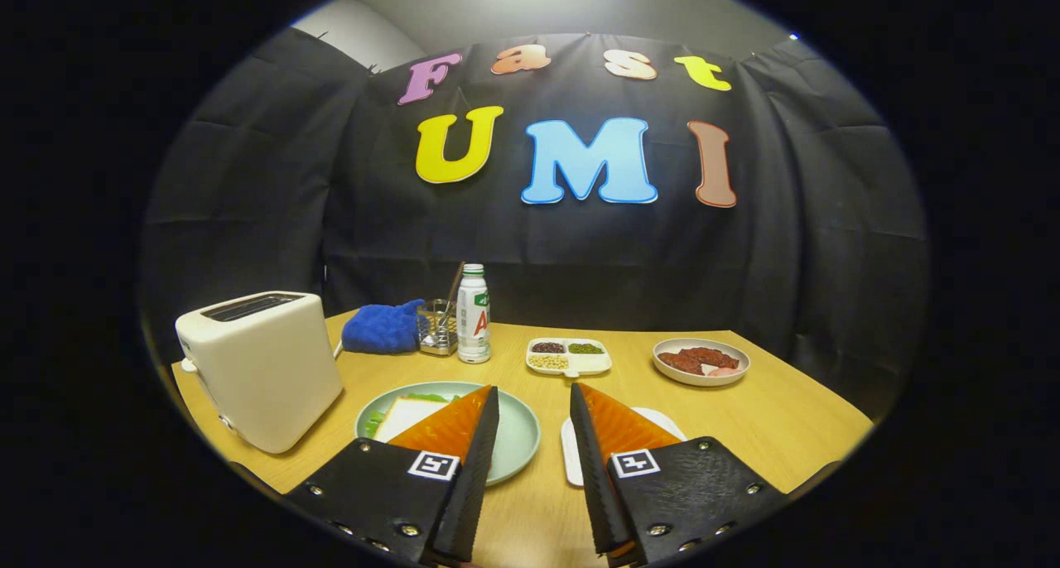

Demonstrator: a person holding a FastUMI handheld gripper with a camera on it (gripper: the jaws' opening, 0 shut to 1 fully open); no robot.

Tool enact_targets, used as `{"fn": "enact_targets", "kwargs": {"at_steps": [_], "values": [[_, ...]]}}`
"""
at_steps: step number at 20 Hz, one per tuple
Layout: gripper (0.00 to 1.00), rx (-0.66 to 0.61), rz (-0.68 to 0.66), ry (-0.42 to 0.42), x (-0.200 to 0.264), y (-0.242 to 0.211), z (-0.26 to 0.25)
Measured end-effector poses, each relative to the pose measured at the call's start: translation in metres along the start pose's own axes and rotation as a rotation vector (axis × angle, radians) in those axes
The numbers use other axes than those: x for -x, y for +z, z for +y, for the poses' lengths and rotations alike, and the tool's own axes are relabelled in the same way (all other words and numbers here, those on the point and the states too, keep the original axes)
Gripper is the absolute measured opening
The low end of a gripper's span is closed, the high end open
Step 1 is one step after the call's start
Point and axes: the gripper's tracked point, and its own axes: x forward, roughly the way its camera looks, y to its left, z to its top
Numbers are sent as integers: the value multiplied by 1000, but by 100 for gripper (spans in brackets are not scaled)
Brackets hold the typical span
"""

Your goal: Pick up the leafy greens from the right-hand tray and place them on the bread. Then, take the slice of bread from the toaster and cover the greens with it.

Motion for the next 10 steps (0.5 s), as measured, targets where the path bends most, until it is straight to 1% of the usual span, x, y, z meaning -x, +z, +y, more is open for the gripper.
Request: {"fn": "enact_targets", "kwargs": {"at_steps": [2, 3, 9, 10], "values": [[54, -7, 5, 8, 6, 0, -16], [59, -6, 1, 7, 9, 1, -26], [60, -14, 4, -13, 21, 2, -72], [65, -6, -4, -18, 23, 4, -80]]}}
